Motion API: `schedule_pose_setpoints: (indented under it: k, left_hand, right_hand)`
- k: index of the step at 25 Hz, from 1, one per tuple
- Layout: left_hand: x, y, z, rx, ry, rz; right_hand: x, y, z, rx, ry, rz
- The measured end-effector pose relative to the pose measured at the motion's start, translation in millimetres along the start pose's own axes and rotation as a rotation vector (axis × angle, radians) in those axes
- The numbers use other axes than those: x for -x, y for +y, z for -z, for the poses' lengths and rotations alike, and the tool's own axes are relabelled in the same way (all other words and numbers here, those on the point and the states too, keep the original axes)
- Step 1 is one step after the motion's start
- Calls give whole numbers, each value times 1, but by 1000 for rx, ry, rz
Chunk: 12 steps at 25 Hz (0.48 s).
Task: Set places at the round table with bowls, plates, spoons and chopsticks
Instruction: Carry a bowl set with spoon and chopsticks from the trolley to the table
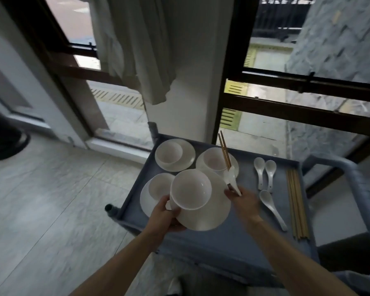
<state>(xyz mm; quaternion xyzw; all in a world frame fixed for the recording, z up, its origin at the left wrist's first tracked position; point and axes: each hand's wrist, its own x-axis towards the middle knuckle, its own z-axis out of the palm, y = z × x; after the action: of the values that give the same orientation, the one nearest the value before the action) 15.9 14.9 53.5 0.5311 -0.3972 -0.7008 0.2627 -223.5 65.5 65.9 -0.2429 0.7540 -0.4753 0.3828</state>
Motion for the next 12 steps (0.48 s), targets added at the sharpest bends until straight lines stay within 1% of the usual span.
schedule_pose_setpoints:
  k: [4,8,12]
  left_hand:
    - [41,-11,5,101,159,33]
    - [85,-31,21,92,346,2]
    - [137,-61,50,94,537,2]
  right_hand:
    - [7,-7,-16,127,-131,93]
    - [23,-10,-42,239,-301,155]
    - [58,-10,-81,325,-486,266]
